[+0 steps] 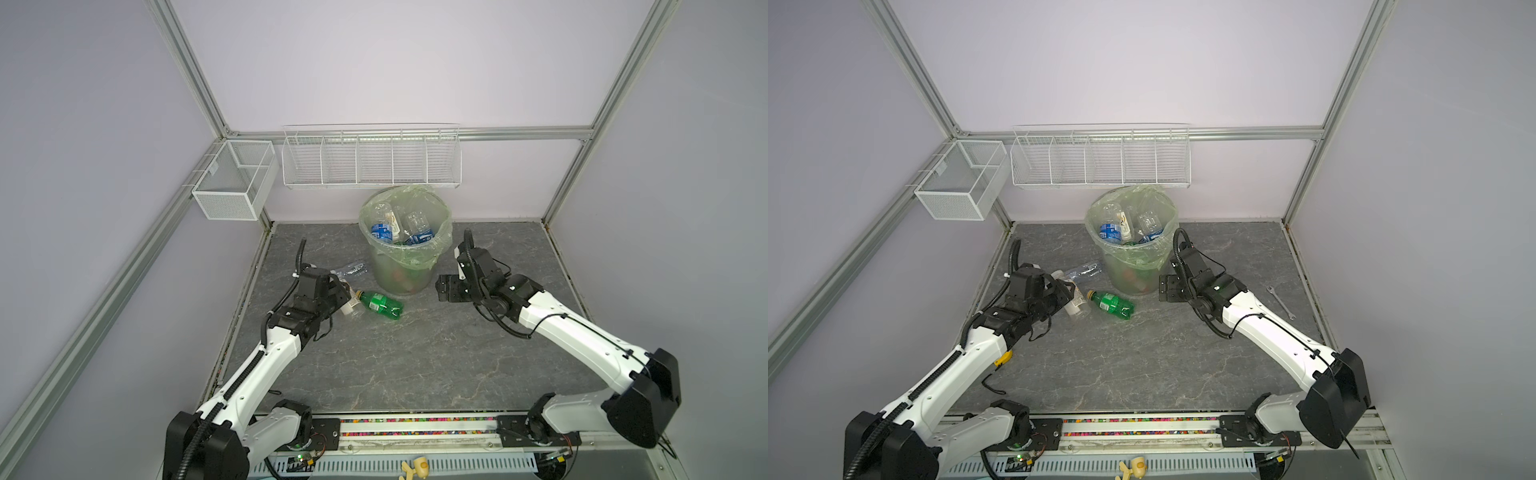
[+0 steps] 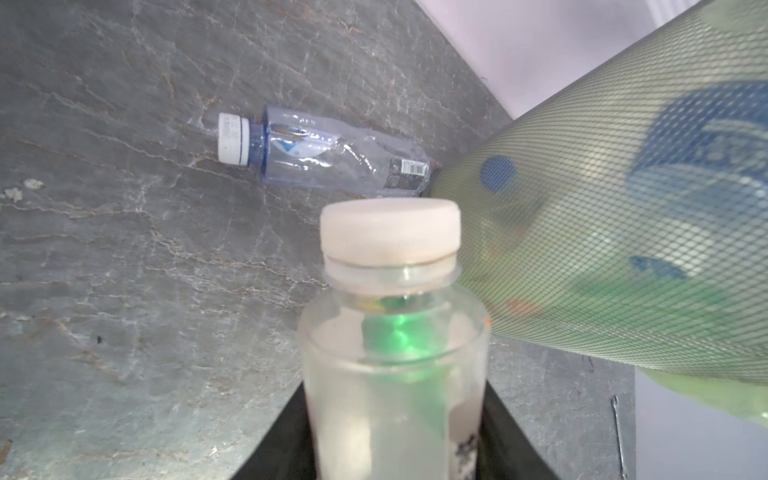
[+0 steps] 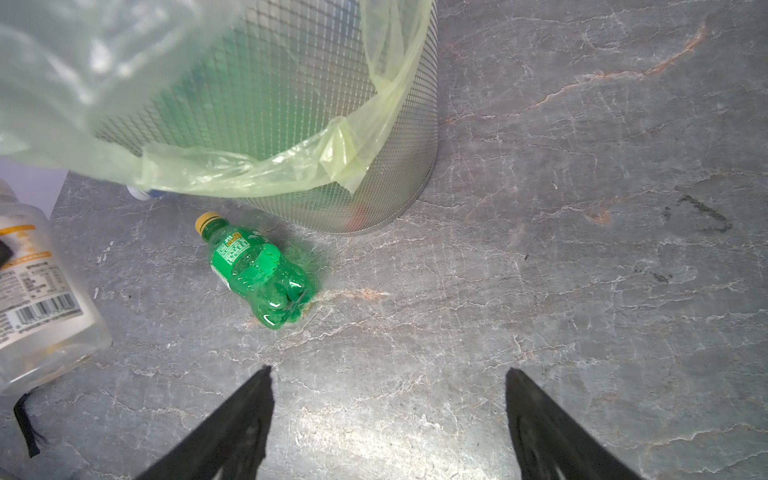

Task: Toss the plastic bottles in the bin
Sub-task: 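Lift the white-capped bottle with the left gripper and carry it over the bin, then open the left gripper to drop the bottle into the bin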

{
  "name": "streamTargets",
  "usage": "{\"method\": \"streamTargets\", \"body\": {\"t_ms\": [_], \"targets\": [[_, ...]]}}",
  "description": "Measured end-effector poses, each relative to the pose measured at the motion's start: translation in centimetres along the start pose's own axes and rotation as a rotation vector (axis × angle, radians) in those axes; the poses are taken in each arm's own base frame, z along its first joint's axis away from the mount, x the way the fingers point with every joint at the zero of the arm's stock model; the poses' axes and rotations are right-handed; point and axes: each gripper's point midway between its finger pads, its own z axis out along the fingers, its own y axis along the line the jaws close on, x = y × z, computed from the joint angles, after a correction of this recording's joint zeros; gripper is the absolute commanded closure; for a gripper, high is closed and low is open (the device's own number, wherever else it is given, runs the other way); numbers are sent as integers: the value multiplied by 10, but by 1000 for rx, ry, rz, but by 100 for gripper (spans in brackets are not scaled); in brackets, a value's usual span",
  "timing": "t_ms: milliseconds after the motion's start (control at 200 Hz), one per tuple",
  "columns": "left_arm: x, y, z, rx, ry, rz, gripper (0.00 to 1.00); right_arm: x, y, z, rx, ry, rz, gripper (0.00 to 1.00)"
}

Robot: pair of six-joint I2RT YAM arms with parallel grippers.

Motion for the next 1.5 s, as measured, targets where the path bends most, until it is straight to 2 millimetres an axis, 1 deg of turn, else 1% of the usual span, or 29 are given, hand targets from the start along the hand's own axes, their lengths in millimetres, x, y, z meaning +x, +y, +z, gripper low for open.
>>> {"method": "streamTargets", "body": {"t_ms": [120, 255, 395, 620, 790, 890, 1015, 1085, 1140, 1269, 1329, 1399, 1454, 1499], "targets": [[-5, -7, -3, 16, -5, 7, 52, 0, 0, 0, 1, 1, 0, 12], [-6, -17, -1, 34, 19, 11, 52, 1, -2, 0, 7, 5, 0, 12], [-13, -35, -2, 70, 38, 19, 52, 4, -6, -2, 19, 3, 2, 12], [-36, -73, -23, 164, 12, 41, 52, 3, -10, -5, 35, -4, 4, 12], [-54, -107, -43, 257, -4, 76, 52, 7, -12, -2, 41, 6, 3, 12], [-59, -123, -52, 308, 1, 97, 51, 10, -14, -2, 44, 11, 6, 12], [-58, -130, -55, 339, 11, 109, 51, 10, -17, -4, 54, 5, 8, 12], [-58, -133, -52, 346, 21, 112, 51, 8, -18, -5, 59, -2, 11, 12], [-60, -139, -48, 355, 32, 114, 51, 7, -20, -6, 64, -6, 13, 12], [-76, -168, -40, 394, 32, 124, 51, 7, -24, -8, 81, -9, 9, 11], [-84, -185, -39, 416, 25, 132, 50, 7, -25, -9, 87, -10, 9, 12], [-92, -211, -38, 454, 15, 147, 48, 6, -27, -12, 91, -17, 11, 12], [-97, -238, -38, 493, 9, 163, 44, 5, -28, -15, 92, -24, 14, 12], [-99, -260, -33, 525, 8, 181, 39, 4, -29, -18, 94, -33, 15, 12]]}}
